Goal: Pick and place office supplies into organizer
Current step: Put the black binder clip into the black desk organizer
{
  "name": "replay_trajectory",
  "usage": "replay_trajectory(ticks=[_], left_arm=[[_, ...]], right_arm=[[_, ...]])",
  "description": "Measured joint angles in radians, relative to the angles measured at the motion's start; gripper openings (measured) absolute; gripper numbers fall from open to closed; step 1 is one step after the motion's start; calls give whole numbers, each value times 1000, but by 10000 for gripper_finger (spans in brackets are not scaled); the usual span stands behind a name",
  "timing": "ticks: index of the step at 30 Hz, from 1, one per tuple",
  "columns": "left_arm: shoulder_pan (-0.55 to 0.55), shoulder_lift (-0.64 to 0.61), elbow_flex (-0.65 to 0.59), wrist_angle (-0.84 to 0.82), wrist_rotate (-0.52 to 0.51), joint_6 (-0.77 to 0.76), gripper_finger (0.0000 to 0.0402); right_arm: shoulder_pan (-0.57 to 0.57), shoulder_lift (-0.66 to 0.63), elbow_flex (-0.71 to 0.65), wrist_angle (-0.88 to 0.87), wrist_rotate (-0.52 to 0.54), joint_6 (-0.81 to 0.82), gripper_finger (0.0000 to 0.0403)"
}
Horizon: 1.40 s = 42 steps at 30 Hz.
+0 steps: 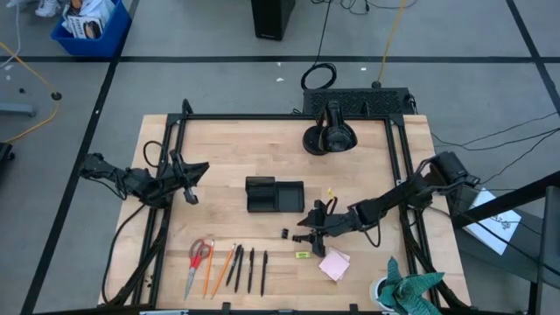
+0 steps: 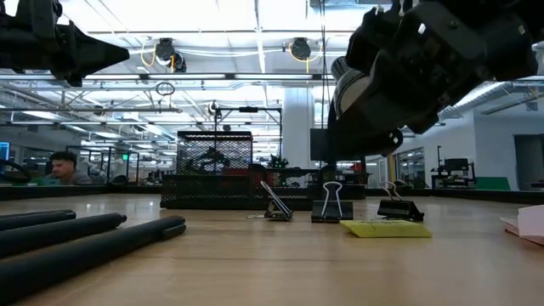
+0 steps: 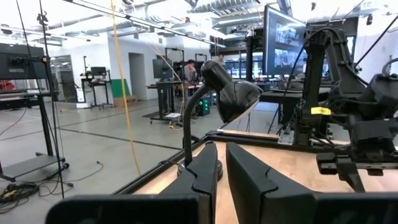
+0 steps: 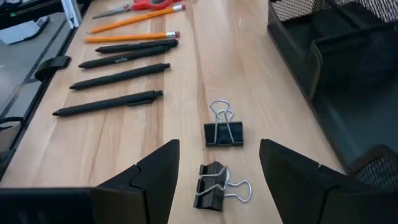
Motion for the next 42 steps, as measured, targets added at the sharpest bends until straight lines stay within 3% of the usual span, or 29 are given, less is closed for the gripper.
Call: replay_trajectory(ticks=[17, 30, 42], left_arm=[[0, 0, 0, 0, 0, 0, 42], [0, 0, 0, 0, 0, 0, 42], [0, 0, 0, 0, 0, 0, 42]], right_arm=[[2, 58, 0, -5, 28, 27, 216], [15, 58, 0, -5, 27, 38, 184], [22, 77, 0, 16, 57, 34, 180]])
